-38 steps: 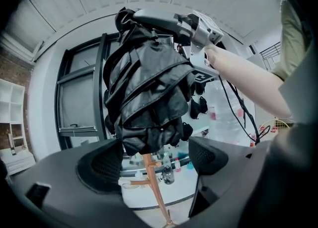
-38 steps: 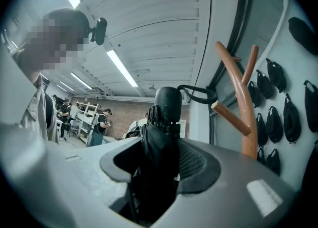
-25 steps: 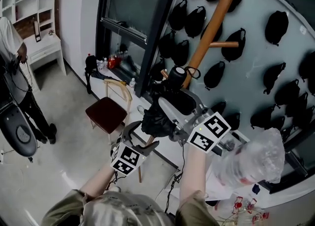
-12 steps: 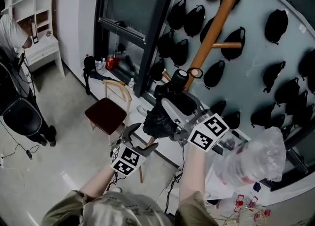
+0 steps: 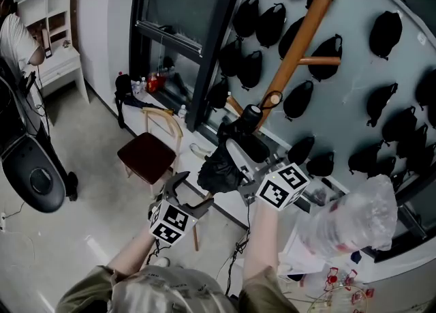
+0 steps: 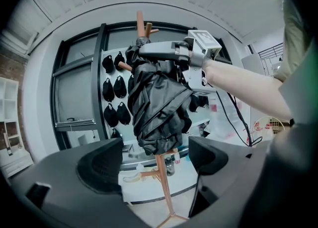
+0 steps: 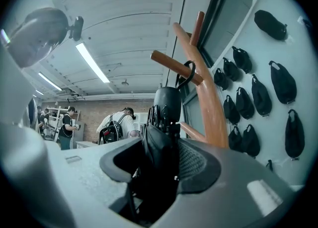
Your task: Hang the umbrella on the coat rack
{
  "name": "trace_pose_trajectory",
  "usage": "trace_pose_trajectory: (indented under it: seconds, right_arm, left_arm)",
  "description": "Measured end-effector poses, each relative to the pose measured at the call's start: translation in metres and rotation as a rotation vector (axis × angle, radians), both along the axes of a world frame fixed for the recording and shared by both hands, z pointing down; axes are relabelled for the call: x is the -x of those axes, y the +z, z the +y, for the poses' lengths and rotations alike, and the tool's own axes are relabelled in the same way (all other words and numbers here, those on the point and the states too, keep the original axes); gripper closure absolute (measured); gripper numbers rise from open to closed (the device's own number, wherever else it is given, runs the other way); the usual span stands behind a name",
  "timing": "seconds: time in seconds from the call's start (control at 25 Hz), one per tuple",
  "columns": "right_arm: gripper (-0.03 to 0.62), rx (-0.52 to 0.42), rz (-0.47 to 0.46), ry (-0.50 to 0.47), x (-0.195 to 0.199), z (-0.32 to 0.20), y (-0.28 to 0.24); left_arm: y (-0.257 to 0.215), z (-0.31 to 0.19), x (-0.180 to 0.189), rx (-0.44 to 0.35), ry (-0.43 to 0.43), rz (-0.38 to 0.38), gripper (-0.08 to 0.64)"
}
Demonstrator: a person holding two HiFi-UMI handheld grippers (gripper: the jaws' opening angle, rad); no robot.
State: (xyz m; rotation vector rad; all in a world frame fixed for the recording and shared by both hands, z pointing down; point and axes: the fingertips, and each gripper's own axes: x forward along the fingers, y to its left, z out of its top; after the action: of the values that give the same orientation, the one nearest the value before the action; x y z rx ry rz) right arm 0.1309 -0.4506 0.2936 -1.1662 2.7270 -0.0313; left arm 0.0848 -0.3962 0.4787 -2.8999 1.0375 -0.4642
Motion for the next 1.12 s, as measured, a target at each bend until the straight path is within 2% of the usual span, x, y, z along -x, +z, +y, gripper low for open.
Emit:
trace_pose_trajectory:
  seconds: [0.32,0.64,0.84,1.12]
  right_arm:
    - [0.387,0.039,-0.040,0.056,-0.007,-0.008,0.026]
    - [0.382,-0.082,-0.030,0.178,-0.018,-0.010,0.036]
    - [0.380,-0.130,0.011,0.274,-0.021,-0.015,0.046]
    - [0.379,-0.184,0.021,0.351,-0.024,-0.019,0.057]
  left_arm:
    - [0.011,-0.001,0.013,0.015,-0.015,-0.007,0.137]
    - [0.014,-0.002,0.019,0.022,-0.029,0.017,0.138]
    - [0.012,-0.004,0.023,0.020,-0.036,0.027,0.137]
    - [0.017,-0.007,0.024,0.019,-0.035,0.036,0.138]
